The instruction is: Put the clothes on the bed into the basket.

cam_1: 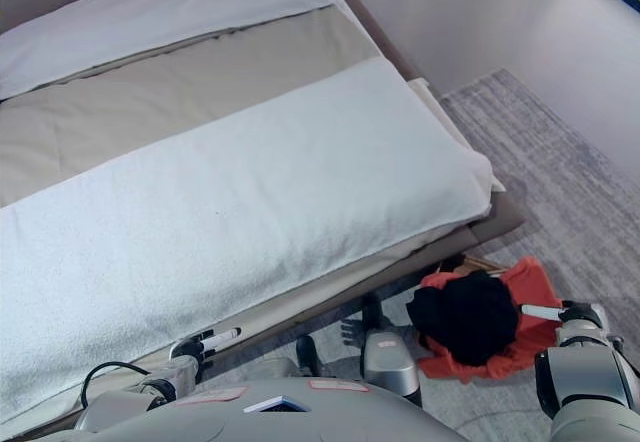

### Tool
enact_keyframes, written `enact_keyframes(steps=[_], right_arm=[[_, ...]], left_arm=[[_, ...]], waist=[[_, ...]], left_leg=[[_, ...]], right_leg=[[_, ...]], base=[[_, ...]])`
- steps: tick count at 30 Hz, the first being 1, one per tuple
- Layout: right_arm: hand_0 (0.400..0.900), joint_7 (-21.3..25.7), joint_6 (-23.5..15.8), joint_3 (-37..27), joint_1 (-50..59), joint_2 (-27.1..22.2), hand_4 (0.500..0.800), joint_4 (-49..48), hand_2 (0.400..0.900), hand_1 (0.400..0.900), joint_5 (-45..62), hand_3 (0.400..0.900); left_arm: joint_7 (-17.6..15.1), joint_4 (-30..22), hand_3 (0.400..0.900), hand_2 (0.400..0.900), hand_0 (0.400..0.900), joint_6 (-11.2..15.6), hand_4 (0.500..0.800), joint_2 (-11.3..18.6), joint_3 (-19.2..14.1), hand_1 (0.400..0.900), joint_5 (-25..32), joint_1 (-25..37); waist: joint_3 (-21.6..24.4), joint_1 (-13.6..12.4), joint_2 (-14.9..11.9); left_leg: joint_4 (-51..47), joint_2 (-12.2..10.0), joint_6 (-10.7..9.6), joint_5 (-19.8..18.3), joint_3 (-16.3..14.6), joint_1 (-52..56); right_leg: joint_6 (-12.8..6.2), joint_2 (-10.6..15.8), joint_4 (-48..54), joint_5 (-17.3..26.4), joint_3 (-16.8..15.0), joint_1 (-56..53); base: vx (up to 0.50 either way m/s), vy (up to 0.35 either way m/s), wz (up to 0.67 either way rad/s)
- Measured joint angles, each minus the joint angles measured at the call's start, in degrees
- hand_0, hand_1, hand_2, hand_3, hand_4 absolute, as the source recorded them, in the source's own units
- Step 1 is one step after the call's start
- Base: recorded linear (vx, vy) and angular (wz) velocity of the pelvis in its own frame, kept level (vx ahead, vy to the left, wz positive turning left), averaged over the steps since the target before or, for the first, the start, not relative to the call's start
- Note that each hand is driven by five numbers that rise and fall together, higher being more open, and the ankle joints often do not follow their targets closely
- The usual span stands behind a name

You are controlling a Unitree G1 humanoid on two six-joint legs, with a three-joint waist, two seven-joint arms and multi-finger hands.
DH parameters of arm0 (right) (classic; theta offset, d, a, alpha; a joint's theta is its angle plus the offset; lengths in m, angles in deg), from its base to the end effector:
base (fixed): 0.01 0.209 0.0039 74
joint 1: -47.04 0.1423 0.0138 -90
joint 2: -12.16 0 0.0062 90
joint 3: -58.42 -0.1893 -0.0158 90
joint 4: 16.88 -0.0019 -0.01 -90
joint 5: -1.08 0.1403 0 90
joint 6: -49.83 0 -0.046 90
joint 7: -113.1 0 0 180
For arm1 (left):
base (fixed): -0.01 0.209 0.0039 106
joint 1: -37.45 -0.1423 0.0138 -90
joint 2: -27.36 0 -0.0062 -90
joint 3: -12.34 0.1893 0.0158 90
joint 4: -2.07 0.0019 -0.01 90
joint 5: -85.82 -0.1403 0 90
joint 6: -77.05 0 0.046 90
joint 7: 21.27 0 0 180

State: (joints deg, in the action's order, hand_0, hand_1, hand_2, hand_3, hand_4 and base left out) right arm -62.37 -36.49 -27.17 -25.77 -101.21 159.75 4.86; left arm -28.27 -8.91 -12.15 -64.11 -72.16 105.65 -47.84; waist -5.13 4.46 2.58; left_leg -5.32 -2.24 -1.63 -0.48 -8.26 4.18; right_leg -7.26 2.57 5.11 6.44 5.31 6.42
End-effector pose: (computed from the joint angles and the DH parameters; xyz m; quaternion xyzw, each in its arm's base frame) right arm 0.1225 -0.3788 -0.0321 -0.2531 0.5472 -0.2682 0.7514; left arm 0.0777 0.2372 -0.1214 0.0324 0.5807 0.1918 0.7906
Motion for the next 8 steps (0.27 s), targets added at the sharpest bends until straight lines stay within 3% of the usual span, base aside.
enact_keyframes(steps=[5,8], right_arm=[[0.900,-0.03,-0.59,4.86,0.24,3.83,0.800,-6.91,0.900,0.900,-0.05,0.900],[0.900,-0.54,-0.88,7.30,-0.12,8.40,0.800,-11.13,0.900,0.900,0.00,0.900]], left_arm=[[-0.11,-0.09,0.900,0.900,0.900,0.37,0.800,0.24,-0.25,0.900,0.00,-0.15],[-0.01,-0.02,0.900,0.900,0.900,0.29,0.800,0.44,-0.32,0.900,0.00,-0.87]], waist=[[-0.14,0.01,-0.71],[0.46,-0.20,-2.63]], left_leg=[[-0.03,-0.42,0.11,0.01,-0.20,-0.27],[0.03,-0.17,0.07,0.08,-0.07,-0.11]], right_leg=[[0.07,-0.03,-1.10,0.05,0.15,1.09],[0.25,-0.18,-0.80,0.17,-0.09,1.03]], base=[[0.00,0.000,0.00],[0.00,0.000,0.00]])
